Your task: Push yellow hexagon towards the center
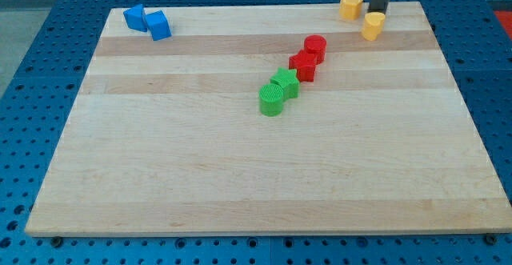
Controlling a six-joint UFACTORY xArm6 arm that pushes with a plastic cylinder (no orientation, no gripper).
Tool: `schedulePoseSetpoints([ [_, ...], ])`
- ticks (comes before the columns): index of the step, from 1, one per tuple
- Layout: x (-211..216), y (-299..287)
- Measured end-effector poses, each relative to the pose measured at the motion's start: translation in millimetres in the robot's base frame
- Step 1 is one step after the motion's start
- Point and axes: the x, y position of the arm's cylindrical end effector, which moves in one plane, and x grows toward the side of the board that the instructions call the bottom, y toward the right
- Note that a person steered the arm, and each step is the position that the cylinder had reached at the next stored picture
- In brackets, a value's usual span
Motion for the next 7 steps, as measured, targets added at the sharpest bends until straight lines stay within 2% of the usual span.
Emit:
schedulePoseSetpoints([
  [2,-23,-3],
  [5,-22,-101],
  [7,-5,-116],
])
